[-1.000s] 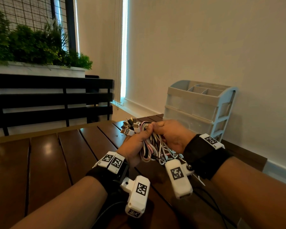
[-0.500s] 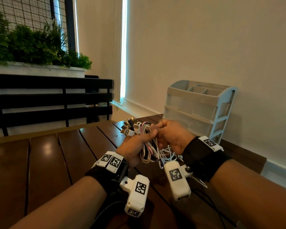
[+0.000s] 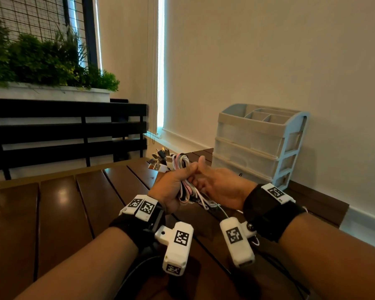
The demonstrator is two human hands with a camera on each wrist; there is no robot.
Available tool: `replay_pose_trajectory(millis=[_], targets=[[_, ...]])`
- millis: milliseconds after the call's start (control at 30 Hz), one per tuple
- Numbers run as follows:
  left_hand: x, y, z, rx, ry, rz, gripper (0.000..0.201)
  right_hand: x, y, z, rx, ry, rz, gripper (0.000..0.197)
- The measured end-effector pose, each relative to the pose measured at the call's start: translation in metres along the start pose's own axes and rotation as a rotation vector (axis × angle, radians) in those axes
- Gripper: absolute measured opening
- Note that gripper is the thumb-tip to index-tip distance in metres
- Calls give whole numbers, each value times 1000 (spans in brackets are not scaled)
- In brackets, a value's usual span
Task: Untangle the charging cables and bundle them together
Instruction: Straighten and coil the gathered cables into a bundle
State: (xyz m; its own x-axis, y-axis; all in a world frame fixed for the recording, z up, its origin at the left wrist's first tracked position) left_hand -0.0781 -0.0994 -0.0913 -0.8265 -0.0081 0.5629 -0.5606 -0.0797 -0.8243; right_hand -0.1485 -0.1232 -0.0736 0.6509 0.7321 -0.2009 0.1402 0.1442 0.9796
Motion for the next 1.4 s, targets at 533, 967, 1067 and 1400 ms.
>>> replay_pose_trajectory(millis=[533,967,1067,1400], targets=[[-5,-6,2,63,-6,-140,28,2,2,-9,141,300,-682,34],[2,-17,-6,113,1,-307,25,7,3,1,-15,96,-1005,25],[-3,-22,-5,119,-21,-308,24,13,2,-8,-8,245,-843,28],[-17,-18,2,91,-73,-165,27,21,9,-1,-64,179,-1262,26]])
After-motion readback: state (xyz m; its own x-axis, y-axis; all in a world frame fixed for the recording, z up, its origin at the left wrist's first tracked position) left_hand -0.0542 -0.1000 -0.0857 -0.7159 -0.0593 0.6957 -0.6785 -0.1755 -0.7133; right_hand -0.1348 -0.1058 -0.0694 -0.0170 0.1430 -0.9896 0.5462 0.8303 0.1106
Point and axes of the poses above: each hand's wrist, its own z-axis towards the middle knuckle, its own x-axis out of the palm, y = z × x, the point moved 9 cm from there along z, towards the middle knuckle, and after that the axes turned 2 degrees about -z, right-handed, at the moved point
